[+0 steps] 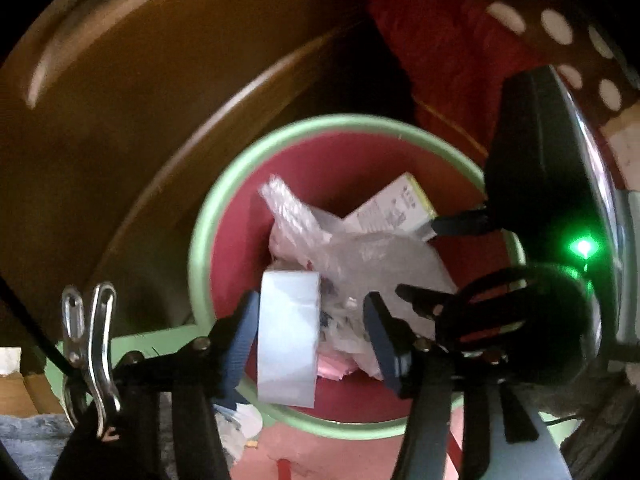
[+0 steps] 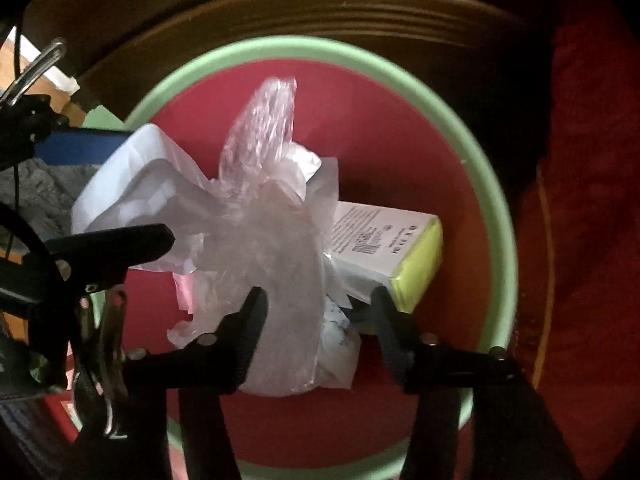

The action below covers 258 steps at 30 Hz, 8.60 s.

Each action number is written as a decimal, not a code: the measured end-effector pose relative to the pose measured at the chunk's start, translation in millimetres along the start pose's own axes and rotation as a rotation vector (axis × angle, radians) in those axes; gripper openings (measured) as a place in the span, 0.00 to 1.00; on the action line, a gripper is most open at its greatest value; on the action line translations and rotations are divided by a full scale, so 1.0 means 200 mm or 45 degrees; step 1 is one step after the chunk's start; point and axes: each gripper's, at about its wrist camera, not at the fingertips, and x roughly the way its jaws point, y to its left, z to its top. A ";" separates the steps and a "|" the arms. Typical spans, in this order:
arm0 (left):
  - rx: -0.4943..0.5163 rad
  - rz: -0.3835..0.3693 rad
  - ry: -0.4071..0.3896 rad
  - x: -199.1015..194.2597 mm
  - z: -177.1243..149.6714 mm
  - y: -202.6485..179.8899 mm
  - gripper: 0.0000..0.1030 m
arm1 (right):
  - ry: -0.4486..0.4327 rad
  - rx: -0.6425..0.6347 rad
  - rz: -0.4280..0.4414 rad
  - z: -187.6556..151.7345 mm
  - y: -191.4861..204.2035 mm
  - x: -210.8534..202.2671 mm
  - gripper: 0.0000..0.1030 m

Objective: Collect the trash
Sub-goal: 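Open both grippers to drop the white box and clear bag into the bin, then raise both open grippers from the bin back toward the nightstand, then close the left gripper on the pink ring while the right gripper closes on the silver tube, then lift the pink ring with the left gripper while the right gripper lifts the silver tube, then carry the pink ring and silver tube in both grippers toward the red bin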

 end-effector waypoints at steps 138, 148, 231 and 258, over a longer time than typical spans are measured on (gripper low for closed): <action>-0.471 0.026 -0.550 -0.97 1.01 1.59 0.29 | -0.626 0.153 -0.223 1.64 -0.13 -1.18 0.33; -0.457 -0.013 -0.759 -1.20 0.80 1.49 0.29 | -0.866 0.173 -0.044 1.54 -0.13 -1.32 0.33; -0.261 -0.047 -0.910 -1.28 0.62 0.45 0.29 | -1.241 0.135 0.091 0.49 -0.33 -1.72 0.33; -0.043 -0.076 -0.847 -1.17 0.57 0.06 0.29 | -1.201 0.186 0.059 0.11 -0.52 -1.63 0.33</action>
